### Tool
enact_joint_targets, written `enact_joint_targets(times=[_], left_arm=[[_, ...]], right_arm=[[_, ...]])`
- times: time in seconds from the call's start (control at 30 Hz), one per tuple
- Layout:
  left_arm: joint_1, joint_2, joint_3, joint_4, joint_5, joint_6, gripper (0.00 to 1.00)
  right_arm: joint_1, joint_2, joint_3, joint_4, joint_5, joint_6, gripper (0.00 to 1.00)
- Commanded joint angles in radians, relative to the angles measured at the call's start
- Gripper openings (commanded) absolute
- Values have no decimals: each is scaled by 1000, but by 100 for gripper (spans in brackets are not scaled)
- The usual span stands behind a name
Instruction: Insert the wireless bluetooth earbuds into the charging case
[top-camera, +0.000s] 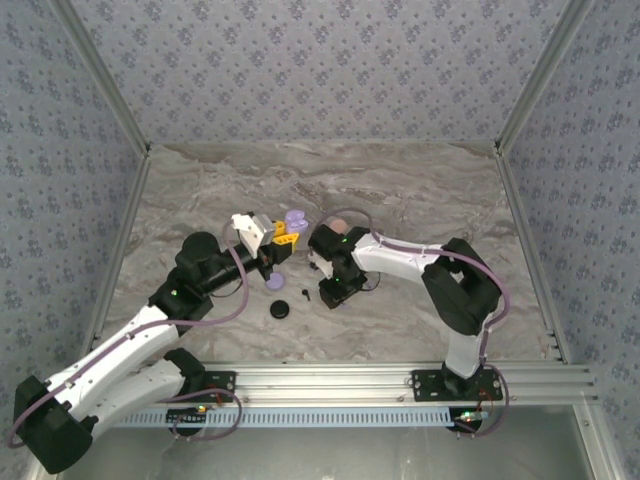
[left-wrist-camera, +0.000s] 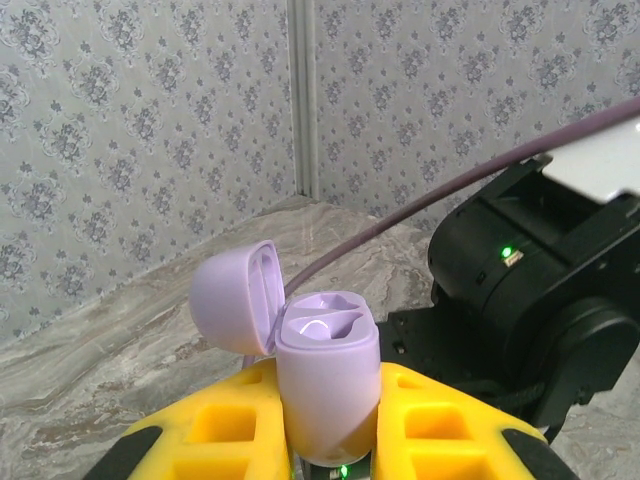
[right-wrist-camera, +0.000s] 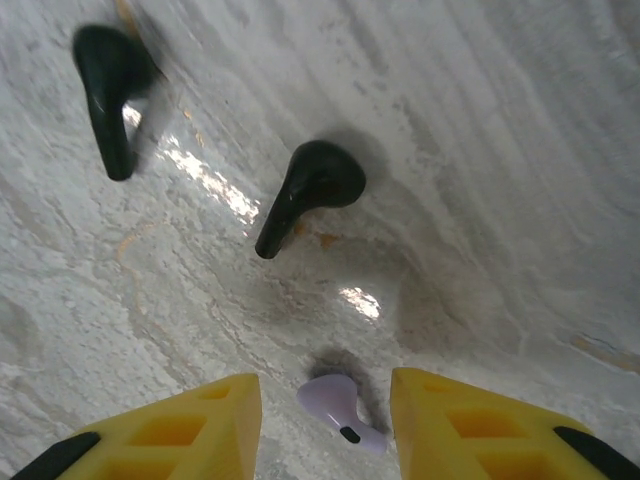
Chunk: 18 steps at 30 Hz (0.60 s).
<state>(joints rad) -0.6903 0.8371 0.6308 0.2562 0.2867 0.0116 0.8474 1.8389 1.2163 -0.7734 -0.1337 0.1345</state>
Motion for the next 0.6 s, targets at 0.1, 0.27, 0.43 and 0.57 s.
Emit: enact_joint_targets(times=[0.1, 0.27, 0.43, 0.57], left_arm=[[-6, -33, -2, 7, -17, 11, 0], [-6, -31, -2, 8, -20, 8, 0], [-6, -30, -2, 8, -24, 10, 0], [-5, -26, 0, 9, -28, 13, 0]], right_arm=[[24, 41, 27, -49, 30, -31, 39], [35, 61, 28, -66, 45, -43, 37], [45, 68, 20, -94, 71, -48, 35], [51, 72, 11, -95, 76, -49, 33]])
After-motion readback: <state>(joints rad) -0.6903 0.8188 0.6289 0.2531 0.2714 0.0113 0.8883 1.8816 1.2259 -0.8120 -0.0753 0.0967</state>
